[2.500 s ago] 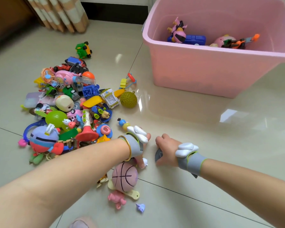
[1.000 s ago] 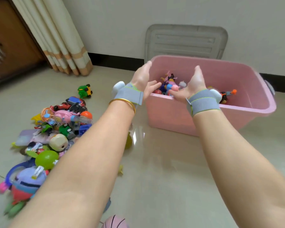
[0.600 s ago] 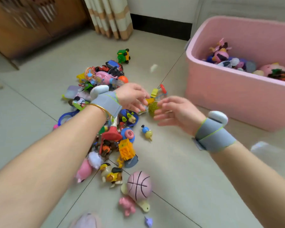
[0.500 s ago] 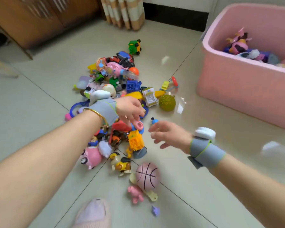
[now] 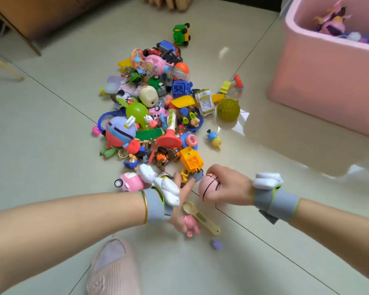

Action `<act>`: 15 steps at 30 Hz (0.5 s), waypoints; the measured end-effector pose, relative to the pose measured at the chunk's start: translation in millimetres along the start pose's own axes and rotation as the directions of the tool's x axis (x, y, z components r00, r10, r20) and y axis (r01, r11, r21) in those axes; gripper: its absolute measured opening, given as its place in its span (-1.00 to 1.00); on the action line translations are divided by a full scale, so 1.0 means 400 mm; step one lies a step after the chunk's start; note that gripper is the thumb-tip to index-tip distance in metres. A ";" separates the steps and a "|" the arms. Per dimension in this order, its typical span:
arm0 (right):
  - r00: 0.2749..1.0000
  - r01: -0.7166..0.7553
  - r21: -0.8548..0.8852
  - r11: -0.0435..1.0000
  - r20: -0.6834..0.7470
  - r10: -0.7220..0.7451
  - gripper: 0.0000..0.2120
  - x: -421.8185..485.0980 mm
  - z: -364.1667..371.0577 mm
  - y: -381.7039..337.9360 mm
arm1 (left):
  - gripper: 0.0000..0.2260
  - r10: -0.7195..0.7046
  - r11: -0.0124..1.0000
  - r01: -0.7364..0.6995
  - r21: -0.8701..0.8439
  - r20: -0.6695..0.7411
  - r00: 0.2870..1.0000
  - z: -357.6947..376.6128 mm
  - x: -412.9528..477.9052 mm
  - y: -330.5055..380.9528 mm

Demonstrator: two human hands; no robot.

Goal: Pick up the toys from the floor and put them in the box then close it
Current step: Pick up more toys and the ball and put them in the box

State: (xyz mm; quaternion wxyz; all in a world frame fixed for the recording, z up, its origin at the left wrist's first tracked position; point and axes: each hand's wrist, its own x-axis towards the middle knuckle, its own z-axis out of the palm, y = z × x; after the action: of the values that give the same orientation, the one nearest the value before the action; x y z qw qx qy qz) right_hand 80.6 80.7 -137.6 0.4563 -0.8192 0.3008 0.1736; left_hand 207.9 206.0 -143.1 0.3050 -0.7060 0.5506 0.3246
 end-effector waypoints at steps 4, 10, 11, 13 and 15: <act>0.811 -0.437 0.365 0.822 0.554 0.186 -0.49 -0.053 -0.036 0.033 | -0.08 0.008 0.998 -0.004 0.069 -0.059 0.998 0.020 -0.019 0.029; 0.784 -0.608 0.657 0.445 0.585 0.207 -0.44 -0.094 0.143 0.077 | -0.38 -0.076 0.995 0.085 0.048 -0.176 0.982 0.023 0.004 0.044; 0.826 -0.562 0.728 0.393 0.519 0.220 -0.51 -0.091 0.153 0.070 | -0.41 -0.088 0.995 0.096 0.036 -0.193 0.977 0.017 0.005 0.048; 0.885 -0.458 0.826 0.328 0.388 0.259 -0.65 -0.079 0.149 0.050 | -0.43 -0.107 0.993 0.115 0.024 -0.218 0.970 -0.002 0.014 0.053; 0.914 -0.374 0.878 0.297 0.295 0.280 -0.68 -0.045 0.129 0.035 | -0.43 -0.105 0.993 0.115 0.027 -0.235 0.966 -0.024 0.038 0.050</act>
State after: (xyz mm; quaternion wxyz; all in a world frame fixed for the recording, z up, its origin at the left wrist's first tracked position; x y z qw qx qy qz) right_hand 57.3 124.8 -163.6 0.8006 -0.3361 0.4860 0.0996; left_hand 192.2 185.5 -150.7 0.2698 -0.7625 0.5489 0.2110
